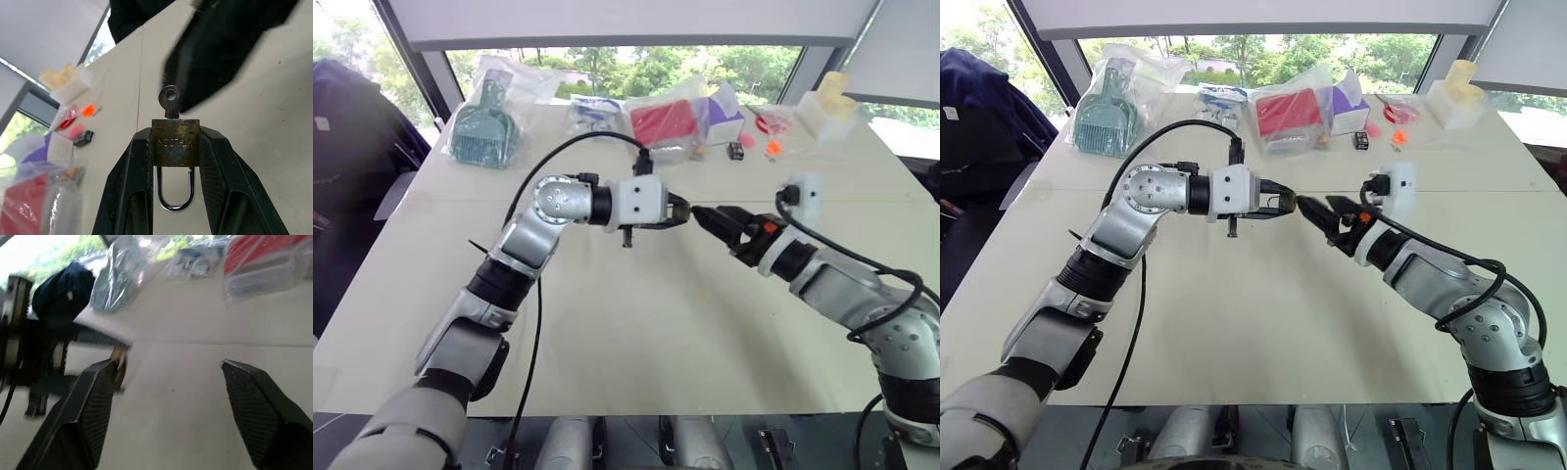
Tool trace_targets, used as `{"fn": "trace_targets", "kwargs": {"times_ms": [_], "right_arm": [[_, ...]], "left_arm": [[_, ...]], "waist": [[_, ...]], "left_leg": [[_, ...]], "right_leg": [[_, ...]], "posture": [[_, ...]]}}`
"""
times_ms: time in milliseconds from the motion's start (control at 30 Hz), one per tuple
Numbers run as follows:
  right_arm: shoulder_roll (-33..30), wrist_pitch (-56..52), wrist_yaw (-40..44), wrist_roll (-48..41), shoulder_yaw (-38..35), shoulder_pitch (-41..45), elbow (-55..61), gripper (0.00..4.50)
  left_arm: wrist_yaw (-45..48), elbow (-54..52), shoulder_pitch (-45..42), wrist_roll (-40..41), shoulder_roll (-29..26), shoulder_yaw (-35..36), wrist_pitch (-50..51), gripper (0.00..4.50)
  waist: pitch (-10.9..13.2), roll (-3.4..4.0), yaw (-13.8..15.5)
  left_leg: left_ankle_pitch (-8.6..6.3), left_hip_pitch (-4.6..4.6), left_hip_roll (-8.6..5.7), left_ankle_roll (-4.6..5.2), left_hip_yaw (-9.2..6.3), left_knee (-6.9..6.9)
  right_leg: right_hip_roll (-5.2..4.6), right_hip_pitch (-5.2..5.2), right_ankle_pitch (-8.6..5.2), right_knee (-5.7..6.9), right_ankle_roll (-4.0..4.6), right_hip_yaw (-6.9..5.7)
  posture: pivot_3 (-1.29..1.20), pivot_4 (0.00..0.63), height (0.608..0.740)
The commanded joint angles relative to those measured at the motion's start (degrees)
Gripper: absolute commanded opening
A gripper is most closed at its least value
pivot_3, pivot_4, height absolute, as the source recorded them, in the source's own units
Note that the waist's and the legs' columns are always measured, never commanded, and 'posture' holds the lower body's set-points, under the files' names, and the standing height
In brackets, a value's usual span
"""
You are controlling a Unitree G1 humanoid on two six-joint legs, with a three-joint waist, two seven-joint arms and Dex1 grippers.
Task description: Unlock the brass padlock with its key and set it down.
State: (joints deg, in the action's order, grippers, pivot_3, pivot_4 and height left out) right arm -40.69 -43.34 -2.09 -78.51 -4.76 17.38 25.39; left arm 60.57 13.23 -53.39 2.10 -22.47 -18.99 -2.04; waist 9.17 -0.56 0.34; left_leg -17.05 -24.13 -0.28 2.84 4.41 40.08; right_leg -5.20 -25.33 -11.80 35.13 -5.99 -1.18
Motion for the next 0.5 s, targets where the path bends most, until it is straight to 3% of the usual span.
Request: {"fn": "trace_targets", "kwargs": {"times_ms": [33, 500], "right_arm": [[1.4, -0.9, 2.0, -1.1, -1.3, 1.8, 1.0, 3.48], [8.4, -3.5, -1.8, -5.0, -1.7, 4.7, -1.3, 3.48]], "left_arm": [[1.2, 0.3, -1.7, 1.7, 0.0, 2.0, -0.1, 0.69], [1.5, -2.4, 1.0, -1.2, 0.3, -0.2, -6.6, 0.69]], "waist": [[0.0, 0.00, 0.2], [0.0, 0.00, 0.3]], "left_leg": [[0.00, 0.01, 0.00, 0.00, 0.00, 0.00], [0.00, -0.01, -0.05, 0.00, 0.00, 0.01]], "right_leg": [[0.00, 0.00, 0.00, 0.00, 0.00, 0.00], [-0.09, 0.03, 0.00, -0.02, 0.01, 0.00]], "posture": [[0.00, 0.150, 0.740], [0.00, 0.150, 0.740]]}}
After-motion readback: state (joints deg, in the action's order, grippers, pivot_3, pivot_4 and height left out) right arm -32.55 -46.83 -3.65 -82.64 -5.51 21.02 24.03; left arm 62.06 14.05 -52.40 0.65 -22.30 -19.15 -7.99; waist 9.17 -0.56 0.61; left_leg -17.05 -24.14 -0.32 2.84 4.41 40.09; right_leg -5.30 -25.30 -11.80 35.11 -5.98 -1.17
